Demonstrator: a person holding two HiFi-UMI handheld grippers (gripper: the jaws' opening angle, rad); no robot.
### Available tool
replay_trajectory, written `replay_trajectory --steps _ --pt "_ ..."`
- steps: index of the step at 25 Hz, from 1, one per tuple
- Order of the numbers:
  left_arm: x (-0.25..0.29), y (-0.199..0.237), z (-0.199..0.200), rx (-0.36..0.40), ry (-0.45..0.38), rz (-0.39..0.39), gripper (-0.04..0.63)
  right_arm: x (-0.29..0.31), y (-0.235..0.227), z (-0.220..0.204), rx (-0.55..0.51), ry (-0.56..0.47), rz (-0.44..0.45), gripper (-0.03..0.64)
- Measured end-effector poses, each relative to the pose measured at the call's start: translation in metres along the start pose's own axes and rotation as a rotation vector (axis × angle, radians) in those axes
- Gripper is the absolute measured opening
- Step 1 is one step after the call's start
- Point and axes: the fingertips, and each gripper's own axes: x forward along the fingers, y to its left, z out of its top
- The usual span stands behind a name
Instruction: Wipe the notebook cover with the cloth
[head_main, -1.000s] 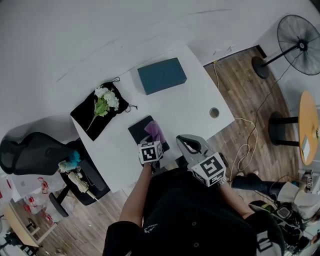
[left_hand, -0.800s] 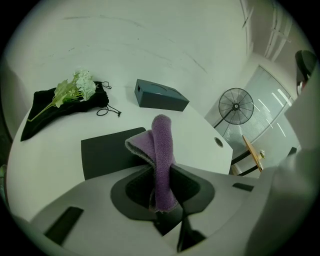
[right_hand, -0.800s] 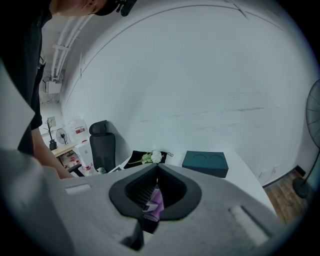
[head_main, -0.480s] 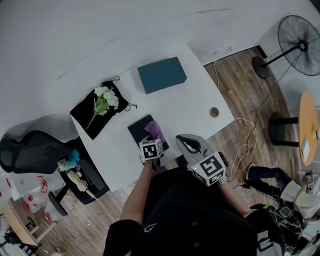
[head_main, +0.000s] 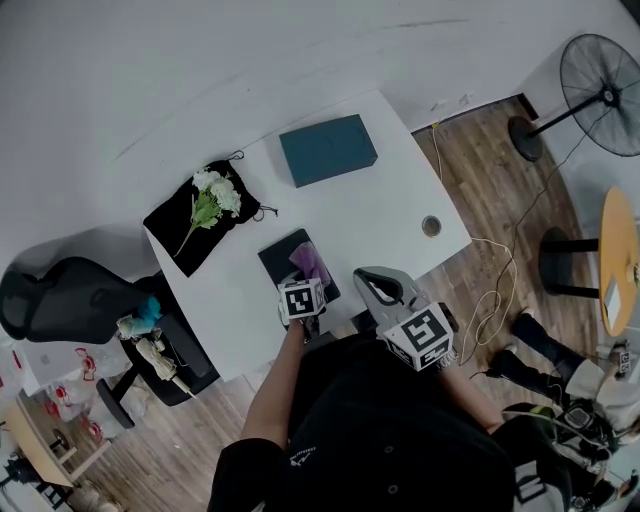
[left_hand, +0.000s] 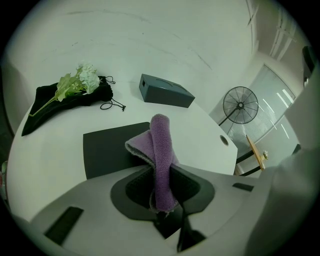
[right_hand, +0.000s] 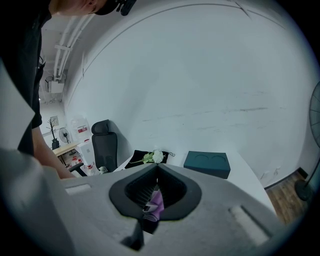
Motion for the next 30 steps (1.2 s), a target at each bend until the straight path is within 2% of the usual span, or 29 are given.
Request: replay_trajectory --steps 25,30 --pt "-0.017 0.039 -0.012 -0.052 -0.014 0.075 0.087 0.015 0.017 0.004 -0.027 0.02 0.078 0.005" --pt "-0.023 0.051 -0.018 -0.081 -0.026 0.087 0.087 0.017 0.024 0.004 -0.035 0.023 0.094 0.005"
